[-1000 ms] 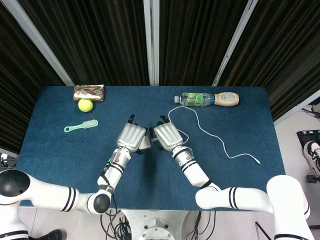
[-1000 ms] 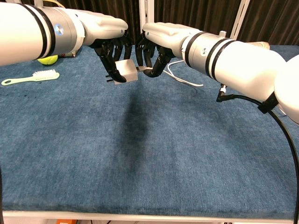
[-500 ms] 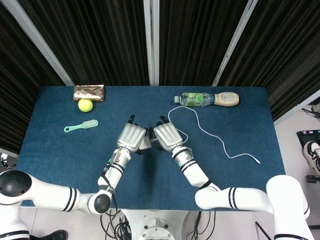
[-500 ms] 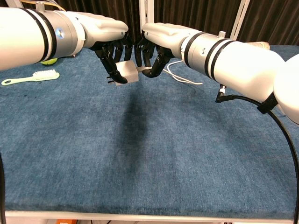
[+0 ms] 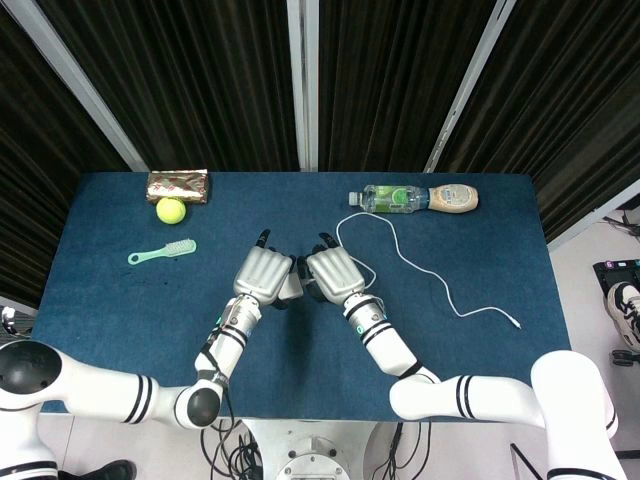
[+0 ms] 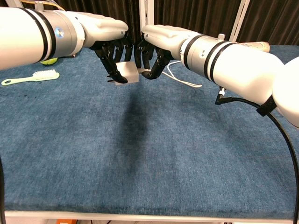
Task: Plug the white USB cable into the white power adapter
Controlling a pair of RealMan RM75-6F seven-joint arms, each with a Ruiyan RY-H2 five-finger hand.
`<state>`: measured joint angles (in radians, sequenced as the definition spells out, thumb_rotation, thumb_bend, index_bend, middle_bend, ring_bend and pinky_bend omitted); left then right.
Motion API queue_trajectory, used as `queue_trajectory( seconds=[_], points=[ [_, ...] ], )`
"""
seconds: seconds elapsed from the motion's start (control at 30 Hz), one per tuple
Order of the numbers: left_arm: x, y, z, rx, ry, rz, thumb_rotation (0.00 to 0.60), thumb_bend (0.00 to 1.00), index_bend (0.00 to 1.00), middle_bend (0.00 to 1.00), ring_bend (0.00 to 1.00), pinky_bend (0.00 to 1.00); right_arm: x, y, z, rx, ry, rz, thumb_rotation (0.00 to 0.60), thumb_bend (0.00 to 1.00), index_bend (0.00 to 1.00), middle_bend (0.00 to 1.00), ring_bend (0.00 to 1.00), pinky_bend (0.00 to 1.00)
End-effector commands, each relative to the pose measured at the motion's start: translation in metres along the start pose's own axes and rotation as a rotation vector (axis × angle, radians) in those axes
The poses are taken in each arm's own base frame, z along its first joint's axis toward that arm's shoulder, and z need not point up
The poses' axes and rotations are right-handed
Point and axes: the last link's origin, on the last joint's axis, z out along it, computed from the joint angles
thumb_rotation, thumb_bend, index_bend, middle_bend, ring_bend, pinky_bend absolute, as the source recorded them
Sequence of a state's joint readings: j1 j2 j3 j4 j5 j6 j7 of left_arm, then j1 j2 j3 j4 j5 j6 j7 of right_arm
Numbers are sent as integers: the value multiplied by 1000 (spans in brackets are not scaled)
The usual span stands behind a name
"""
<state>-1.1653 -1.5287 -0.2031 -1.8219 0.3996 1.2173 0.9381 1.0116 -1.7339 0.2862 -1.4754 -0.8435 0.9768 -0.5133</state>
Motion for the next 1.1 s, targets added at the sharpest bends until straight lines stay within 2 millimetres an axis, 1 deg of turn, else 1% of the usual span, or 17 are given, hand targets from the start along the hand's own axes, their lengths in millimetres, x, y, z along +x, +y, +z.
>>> queue_trajectory(
  seconds=[0.03, 0.1, 0.33, 0.43, 0.53, 0.63, 0.8, 1.1],
  points=[
    [0, -2, -1, -1, 3, 1, 493, 194, 502, 493, 371, 56, 1, 2, -1, -5, 0, 3, 600, 280, 473, 439, 279, 59],
    [0, -3, -2, -3, 3, 1, 493, 193, 502, 493, 370, 56, 2, 4, -2, -8, 2, 3, 600, 263, 427, 426, 271, 56],
    [1, -4, -4, -7, 8, 0, 494, 194, 502, 492, 371, 56, 3, 10, -4, -19, 1, 4, 600, 276, 423, 424, 269, 51],
    [2, -4, -4, -8, 9, 0, 492, 194, 502, 492, 370, 56, 3, 11, -5, -19, 2, 5, 600, 312, 463, 431, 269, 51],
    [2, -3, -4, -11, 10, 1, 495, 194, 502, 492, 370, 56, 2, 11, -5, -19, 2, 7, 600, 332, 536, 439, 269, 50],
    [3, -2, -5, -13, 11, 2, 493, 194, 502, 492, 371, 56, 2, 10, -5, -18, 2, 7, 600, 354, 587, 441, 269, 50],
    [3, -1, -5, -14, 11, 6, 495, 194, 502, 492, 370, 56, 2, 10, -4, -17, 4, 11, 600, 378, 627, 446, 269, 50],
    [1, 1, -3, -13, 5, 8, 493, 194, 502, 491, 371, 57, 1, 4, -5, -6, 6, 18, 600, 389, 642, 449, 269, 51]
  ],
)
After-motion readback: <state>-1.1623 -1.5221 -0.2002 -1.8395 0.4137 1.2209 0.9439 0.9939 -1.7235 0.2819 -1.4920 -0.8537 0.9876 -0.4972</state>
